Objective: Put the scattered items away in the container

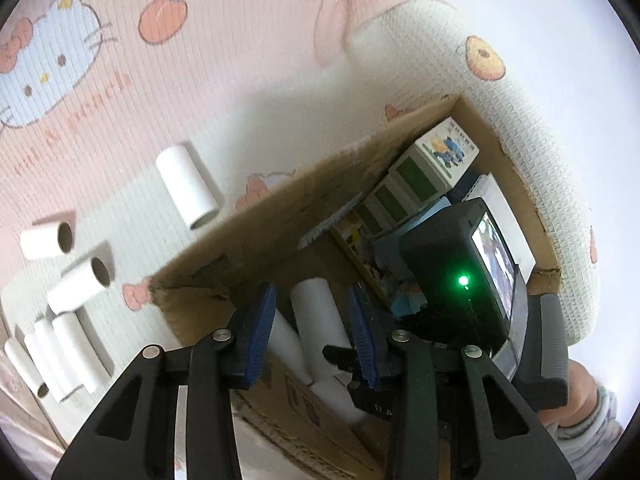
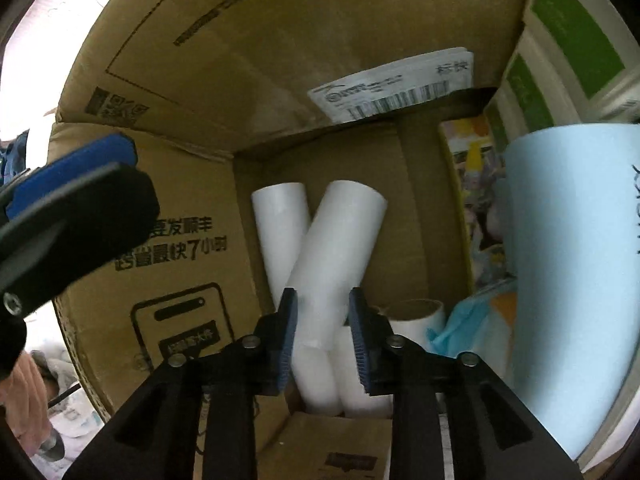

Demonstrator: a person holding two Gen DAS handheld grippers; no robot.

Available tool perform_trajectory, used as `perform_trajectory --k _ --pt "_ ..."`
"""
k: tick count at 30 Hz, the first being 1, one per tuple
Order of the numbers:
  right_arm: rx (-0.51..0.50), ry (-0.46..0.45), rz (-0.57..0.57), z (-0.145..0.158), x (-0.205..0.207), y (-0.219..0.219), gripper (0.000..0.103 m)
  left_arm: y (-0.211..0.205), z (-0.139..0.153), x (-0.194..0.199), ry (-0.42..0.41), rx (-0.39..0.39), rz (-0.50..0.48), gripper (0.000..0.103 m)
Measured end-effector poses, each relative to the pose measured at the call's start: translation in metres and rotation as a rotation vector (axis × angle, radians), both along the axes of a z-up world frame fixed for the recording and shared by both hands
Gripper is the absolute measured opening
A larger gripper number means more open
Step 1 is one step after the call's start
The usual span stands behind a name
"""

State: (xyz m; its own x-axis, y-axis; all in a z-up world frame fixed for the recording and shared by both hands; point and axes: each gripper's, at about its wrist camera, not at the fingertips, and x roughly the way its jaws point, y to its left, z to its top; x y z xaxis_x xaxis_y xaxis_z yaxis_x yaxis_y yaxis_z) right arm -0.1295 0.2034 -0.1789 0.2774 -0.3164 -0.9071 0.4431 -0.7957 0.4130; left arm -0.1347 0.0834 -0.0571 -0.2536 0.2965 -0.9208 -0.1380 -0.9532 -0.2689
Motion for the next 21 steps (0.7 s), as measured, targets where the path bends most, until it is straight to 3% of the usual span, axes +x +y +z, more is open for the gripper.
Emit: perform_trajectory --k 2,7,9,13,18,21 --pt "0.011 0.002 -0.006 0.000 -0.001 -0.002 0.035 -0.005 0.003 0.000 0.030 0.005 -0.003 0.041" --pt "0.074 -0.029 0.002 -0.011 -0.002 -0.010 0.037 -0.019 0.009 0.009 0.043 0.097 -0.011 0.041" --pt "0.081 -0.037 0.005 -0.013 -0.002 -0.014 0.037 -0.019 0.015 0.013 0.055 0.081 -0.013 0.041" --pt "0.085 0.041 0.071 -0.008 -0.003 -0.025 0.035 -0.022 0.011 0.016 0.073 0.035 -0.014 0.041" --pt "0.117 0.052 0.154 -0.016 -0.008 -0.036 0.034 -0.029 0.008 0.016 0.063 0.089 -0.014 0.040" --pt "0.165 -0.003 0.178 -0.031 -0.005 -0.037 0.035 -0.030 0.008 0.017 0.052 0.108 -0.014 0.040"
